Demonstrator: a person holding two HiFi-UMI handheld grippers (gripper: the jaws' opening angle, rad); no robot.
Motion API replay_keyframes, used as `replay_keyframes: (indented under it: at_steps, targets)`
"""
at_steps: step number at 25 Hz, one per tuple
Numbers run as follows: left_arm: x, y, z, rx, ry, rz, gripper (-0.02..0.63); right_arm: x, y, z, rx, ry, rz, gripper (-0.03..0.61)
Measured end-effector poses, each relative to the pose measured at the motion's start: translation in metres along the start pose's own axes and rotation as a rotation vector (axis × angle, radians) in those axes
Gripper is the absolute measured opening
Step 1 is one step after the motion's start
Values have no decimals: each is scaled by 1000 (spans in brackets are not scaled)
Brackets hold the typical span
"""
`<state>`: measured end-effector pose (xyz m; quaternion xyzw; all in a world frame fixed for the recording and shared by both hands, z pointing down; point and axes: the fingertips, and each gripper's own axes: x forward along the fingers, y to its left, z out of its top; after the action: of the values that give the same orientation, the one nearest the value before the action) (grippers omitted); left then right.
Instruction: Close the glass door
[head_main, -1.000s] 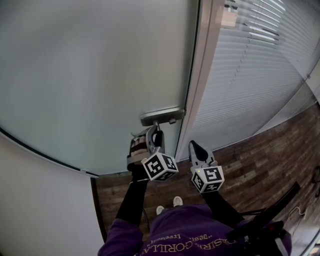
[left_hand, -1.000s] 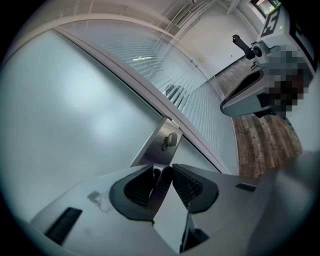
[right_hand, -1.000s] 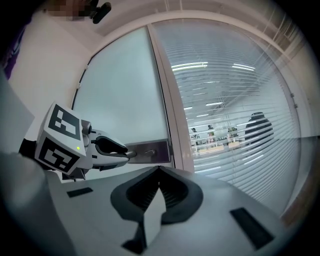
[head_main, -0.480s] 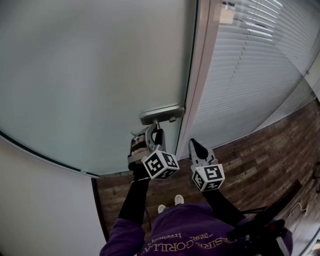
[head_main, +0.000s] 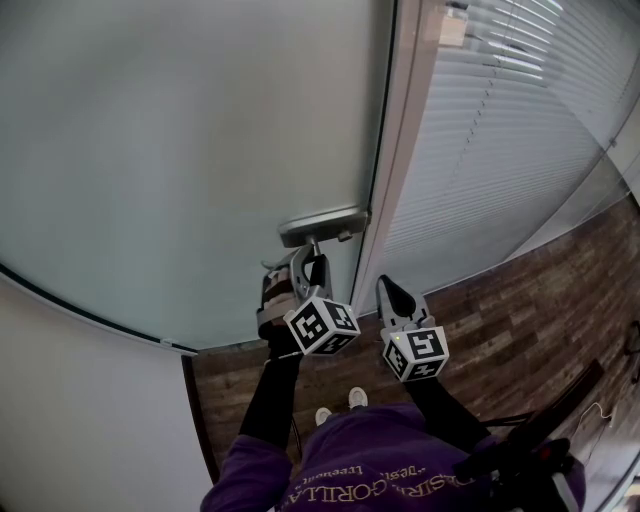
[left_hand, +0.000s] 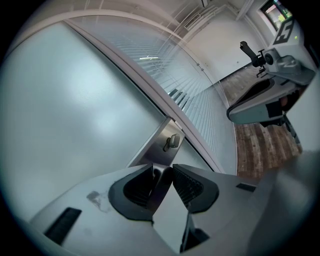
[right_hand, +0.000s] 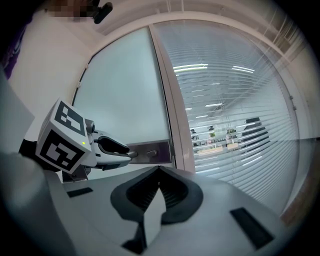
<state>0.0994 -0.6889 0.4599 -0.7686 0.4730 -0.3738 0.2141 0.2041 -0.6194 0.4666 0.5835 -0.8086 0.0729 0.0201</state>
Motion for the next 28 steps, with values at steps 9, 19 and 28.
replay_keyframes:
  at_steps: [9, 19, 28]
  targets:
    - [4, 2, -1, -12, 2, -2, 115, -4, -1, 0, -3, -3, -10, -9]
    - [11, 3, -4, -29, -7, -22, 115, -1, -8, -1, -5, -13, -34, -9]
    - [12, 1, -5, -19, -5, -39, 117, -2, -3, -2, -8, -11, -28, -9]
